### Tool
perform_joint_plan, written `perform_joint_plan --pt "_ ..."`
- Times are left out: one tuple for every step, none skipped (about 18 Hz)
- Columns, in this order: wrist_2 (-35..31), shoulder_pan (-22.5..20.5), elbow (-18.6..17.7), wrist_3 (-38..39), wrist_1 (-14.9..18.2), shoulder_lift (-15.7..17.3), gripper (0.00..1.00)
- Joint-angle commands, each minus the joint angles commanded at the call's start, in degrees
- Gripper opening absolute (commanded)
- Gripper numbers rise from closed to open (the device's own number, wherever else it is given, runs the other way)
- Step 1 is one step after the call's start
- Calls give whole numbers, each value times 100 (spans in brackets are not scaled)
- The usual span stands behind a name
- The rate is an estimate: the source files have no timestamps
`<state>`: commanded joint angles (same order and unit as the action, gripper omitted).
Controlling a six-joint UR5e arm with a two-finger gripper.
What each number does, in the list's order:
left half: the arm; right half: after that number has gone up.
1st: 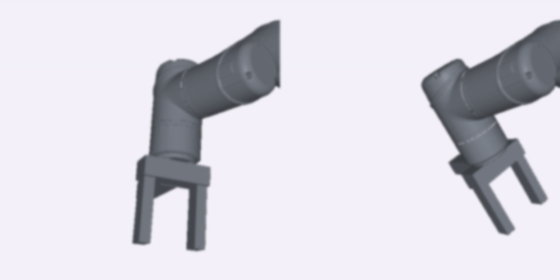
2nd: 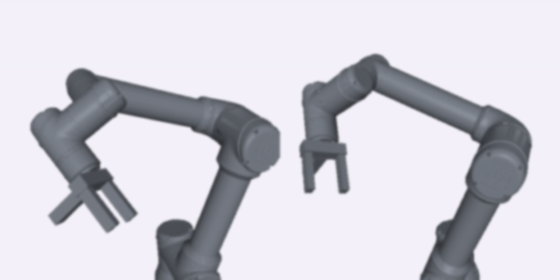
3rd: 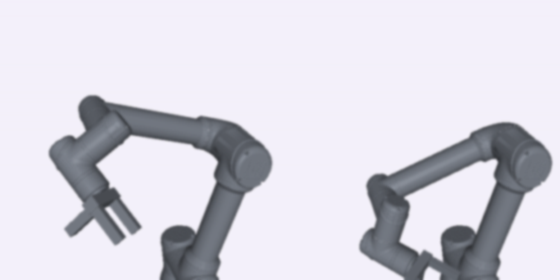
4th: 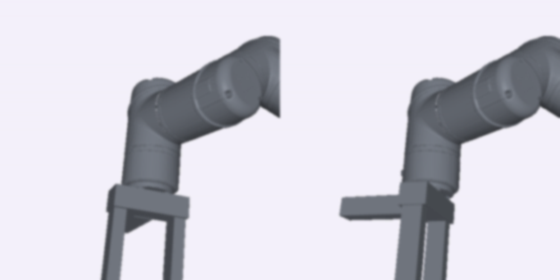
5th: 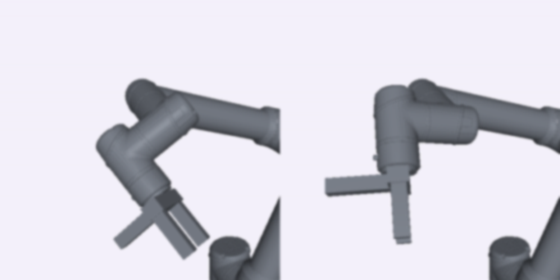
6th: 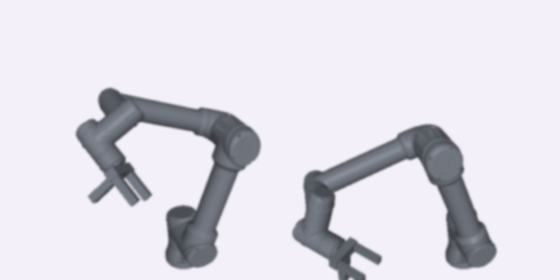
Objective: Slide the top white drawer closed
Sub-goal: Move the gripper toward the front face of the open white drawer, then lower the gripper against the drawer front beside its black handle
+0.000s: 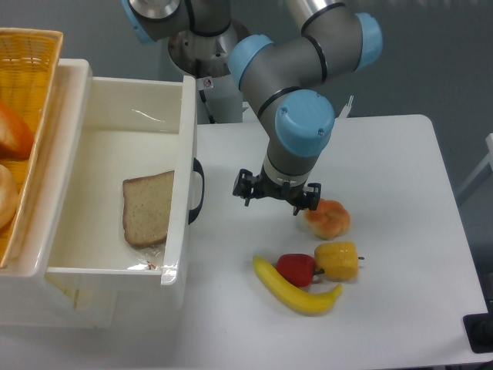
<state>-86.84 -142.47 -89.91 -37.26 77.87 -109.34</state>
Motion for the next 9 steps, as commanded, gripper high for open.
perform_joint_plan --pt "9 9 -18 9 0 -9 100" --pt "35 9 -18 17 0 -35 100" --pt "70 18 -27 17 0 -61 100" --pt "131 53 -18 44 9 -114 100" --pt "184 53 -18 113 9 -123 100" --pt "280 62 -18 210 9 -149 100" --pt "420 62 -18 280 0 -176 100" --pt "483 62 -27 290 9 -202 100" --pt "483 70 -27 290 9 -220 100"
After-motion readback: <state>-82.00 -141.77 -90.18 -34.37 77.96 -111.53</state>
